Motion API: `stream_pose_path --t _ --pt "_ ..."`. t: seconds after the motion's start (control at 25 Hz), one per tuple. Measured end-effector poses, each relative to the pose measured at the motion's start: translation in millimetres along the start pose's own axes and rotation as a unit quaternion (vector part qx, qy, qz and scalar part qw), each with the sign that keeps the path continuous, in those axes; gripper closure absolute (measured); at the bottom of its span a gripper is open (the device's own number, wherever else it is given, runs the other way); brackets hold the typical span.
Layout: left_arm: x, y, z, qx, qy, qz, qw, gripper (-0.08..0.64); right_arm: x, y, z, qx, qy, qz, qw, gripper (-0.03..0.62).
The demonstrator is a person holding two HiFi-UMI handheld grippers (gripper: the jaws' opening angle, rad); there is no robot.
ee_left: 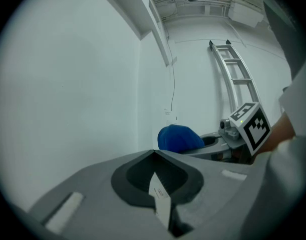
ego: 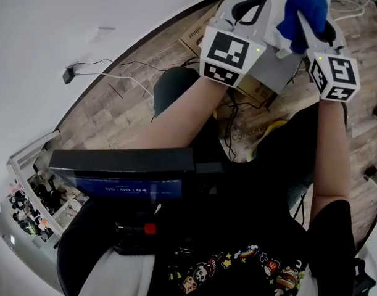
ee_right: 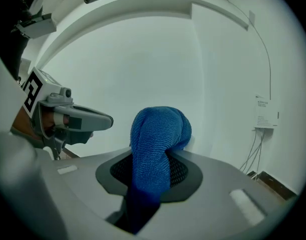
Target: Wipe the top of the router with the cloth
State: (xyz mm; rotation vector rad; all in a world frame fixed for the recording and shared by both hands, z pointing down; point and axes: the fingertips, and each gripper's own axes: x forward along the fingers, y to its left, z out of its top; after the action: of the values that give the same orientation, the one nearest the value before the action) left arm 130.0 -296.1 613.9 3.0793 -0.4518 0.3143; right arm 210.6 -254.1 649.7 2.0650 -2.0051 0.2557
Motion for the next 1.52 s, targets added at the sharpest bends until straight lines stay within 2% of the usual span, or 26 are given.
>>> stream_pose_path --t 0.16,0.52,0.96,1.24,1.52 --pt "6.4 12.4 1.1 -0.007 0.001 0.025 0.9997 0.560 27.5 -3.2 0.9 -0.014 0.008 0.017 1.000 0.460" --pt "-8.1 33.3 -11.2 -0.007 0.006 0.051 0.9987 0.560 52.3 31.0 -8.8 -0.017 0.020 0.072 0.997 0.462" --pt "5.0 22.9 -20.3 -0.001 0.002 0.020 0.9998 0.560 27.1 52.9 -16.0 -0.012 0.025 0.140 0.990 0.462" --pt "20.1 12.8 -25.3 0.004 0.004 0.005 1.0000 0.560 2.7 51.0 -31.2 -0.015 0.037 0.147 0.988 0.462" --pt "31.4 1.8 -25.4 0.004 -0.004 -0.003 1.0000 0.560 -8.5 21.5 -45.9 -0.026 0.042 0.113 0.992 0.462"
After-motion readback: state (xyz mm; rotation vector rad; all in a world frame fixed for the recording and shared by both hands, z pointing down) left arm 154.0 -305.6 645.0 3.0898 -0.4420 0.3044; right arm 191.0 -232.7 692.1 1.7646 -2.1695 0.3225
